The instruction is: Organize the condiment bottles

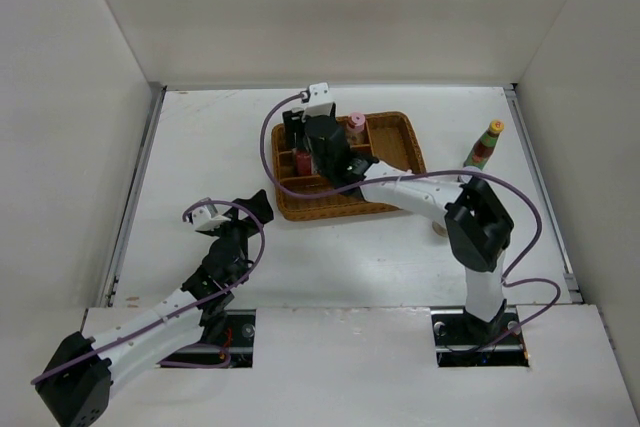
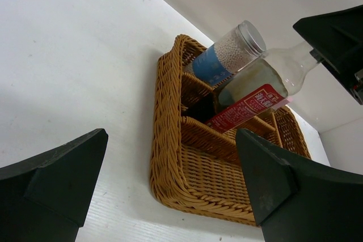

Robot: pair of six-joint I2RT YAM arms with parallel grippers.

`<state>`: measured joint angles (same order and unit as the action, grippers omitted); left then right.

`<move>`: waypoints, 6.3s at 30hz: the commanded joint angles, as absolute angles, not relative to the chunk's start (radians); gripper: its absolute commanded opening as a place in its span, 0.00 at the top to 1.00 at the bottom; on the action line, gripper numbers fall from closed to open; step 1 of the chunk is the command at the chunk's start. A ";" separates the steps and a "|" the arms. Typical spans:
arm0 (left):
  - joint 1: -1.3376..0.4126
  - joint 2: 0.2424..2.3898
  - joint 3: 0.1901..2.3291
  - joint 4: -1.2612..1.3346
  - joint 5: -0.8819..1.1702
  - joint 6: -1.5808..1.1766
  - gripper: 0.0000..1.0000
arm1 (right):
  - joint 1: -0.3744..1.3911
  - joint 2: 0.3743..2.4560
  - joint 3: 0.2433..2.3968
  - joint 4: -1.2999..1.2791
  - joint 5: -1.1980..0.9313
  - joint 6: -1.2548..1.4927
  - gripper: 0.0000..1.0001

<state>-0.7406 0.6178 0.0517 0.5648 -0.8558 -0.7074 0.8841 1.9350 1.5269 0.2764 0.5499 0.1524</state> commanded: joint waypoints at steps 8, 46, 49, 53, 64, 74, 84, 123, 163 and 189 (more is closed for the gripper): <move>-0.745 0.627 0.017 0.600 -0.841 -0.723 0.00 | 0.900 1.764 1.485 0.322 0.546 0.166 0.14; -0.765 0.675 0.026 0.637 -0.831 -0.727 0.00 | -0.041 1.549 1.155 0.067 0.497 0.276 0.17; -0.763 0.663 0.026 0.637 -0.825 -0.726 0.00 | -0.035 1.580 1.172 0.052 0.503 0.267 0.29; -0.765 0.680 0.028 0.637 -0.825 -0.726 0.00 | -0.035 1.572 1.161 0.090 0.546 0.265 0.54; -0.763 0.675 0.032 0.637 -0.815 -0.726 0.00 | 0.117 1.313 1.158 0.238 0.663 0.143 0.69; -0.763 0.696 0.034 0.637 -0.808 -0.727 0.00 | 0.461 1.347 1.192 0.274 0.618 0.212 0.69; -0.766 0.686 0.026 0.657 -0.805 -0.727 0.00 | 0.637 1.540 1.351 0.302 0.581 0.241 0.69; -0.769 0.710 0.029 0.660 -0.799 -0.729 0.00 | 0.714 1.450 1.114 0.341 0.589 0.261 0.13; -0.777 0.713 0.040 0.661 -0.793 -0.727 0.00 | 0.467 0.844 0.619 -0.305 0.735 0.577 0.50; -0.771 0.738 0.037 0.669 -0.793 -0.729 0.00 | 0.969 1.632 1.187 0.210 0.491 0.474 0.48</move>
<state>-0.7727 0.7418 0.0517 0.6243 -0.7998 -0.7219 0.9508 1.6169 1.1172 0.1177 0.4999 0.4934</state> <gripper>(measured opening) 0.997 0.680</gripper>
